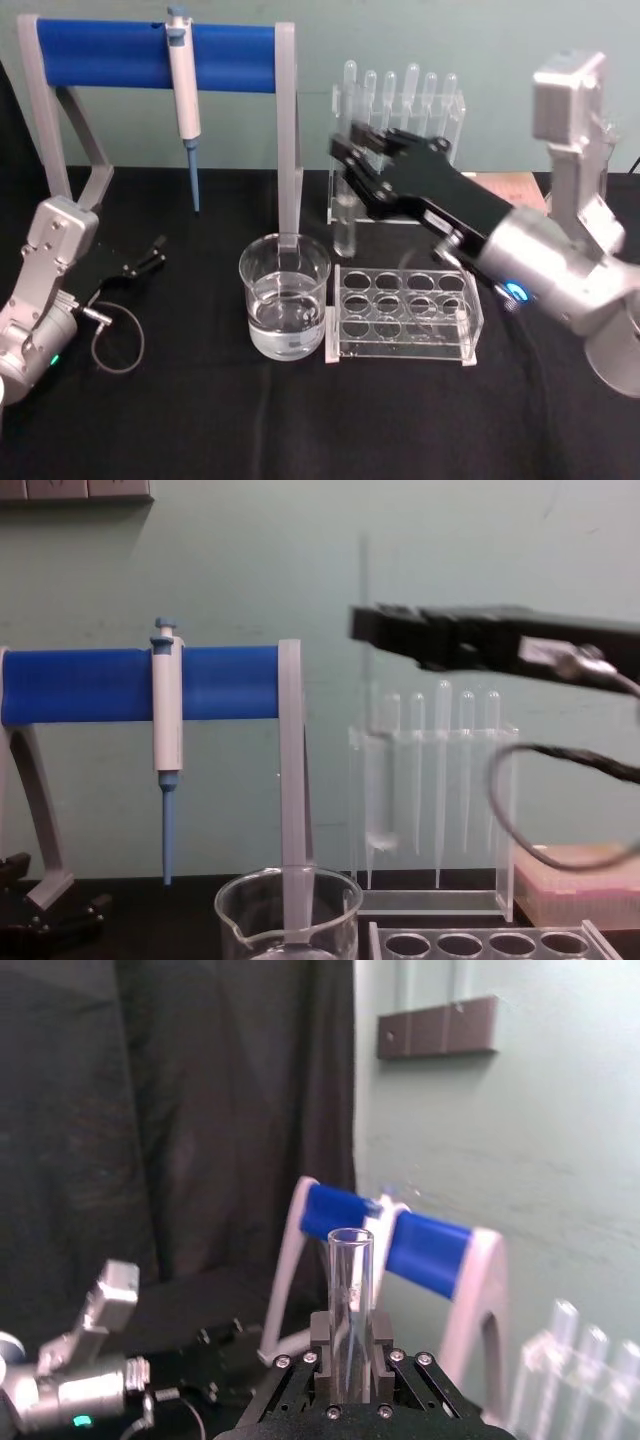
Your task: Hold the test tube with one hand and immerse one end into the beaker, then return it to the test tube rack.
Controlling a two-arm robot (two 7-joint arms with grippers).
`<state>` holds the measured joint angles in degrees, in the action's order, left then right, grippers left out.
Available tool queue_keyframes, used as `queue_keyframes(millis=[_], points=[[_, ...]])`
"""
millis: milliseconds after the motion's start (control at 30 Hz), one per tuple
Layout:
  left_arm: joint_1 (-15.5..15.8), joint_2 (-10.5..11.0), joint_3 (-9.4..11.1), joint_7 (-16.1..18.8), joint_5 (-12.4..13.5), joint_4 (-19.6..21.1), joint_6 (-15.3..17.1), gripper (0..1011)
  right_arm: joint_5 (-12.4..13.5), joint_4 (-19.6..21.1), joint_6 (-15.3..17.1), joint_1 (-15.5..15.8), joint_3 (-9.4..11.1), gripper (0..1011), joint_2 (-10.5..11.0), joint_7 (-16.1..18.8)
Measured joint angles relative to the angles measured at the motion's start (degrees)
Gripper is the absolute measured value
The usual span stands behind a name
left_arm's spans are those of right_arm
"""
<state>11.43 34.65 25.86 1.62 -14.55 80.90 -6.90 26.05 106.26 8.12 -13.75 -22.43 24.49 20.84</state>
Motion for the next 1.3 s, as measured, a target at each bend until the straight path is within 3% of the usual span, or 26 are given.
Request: queue_keyframes(millis=[200, 300, 500, 900, 1300], points=[[0.0, 0.0, 0.0, 0.0, 0.0, 0.0, 0.0, 1000, -0.9, -3.0, 0.1, -3.5, -3.1, 223, -2.7, 0.4], [0.0, 0.0, 0.0, 0.0, 0.0, 0.0, 0.0, 1000, -1.8, -6.9, -1.9, -4.6, -4.9, 222, -4.5, 1.0], [0.0, 0.0, 0.0, 0.0, 0.0, 0.0, 0.0, 1000, -3.1, -13.4, -6.9, -4.8, -6.7, 223, -6.7, 2.5], [0.0, 0.0, 0.0, 0.0, 0.0, 0.0, 0.0, 1000, -4.7, -21.6, -14.1, -2.9, -7.1, 222, -8.9, 4.5], [0.0, 0.0, 0.0, 0.0, 0.0, 0.0, 0.0, 1000, -5.7, -25.0, -17.1, -1.9, -6.7, 222, -10.0, 6.1]])
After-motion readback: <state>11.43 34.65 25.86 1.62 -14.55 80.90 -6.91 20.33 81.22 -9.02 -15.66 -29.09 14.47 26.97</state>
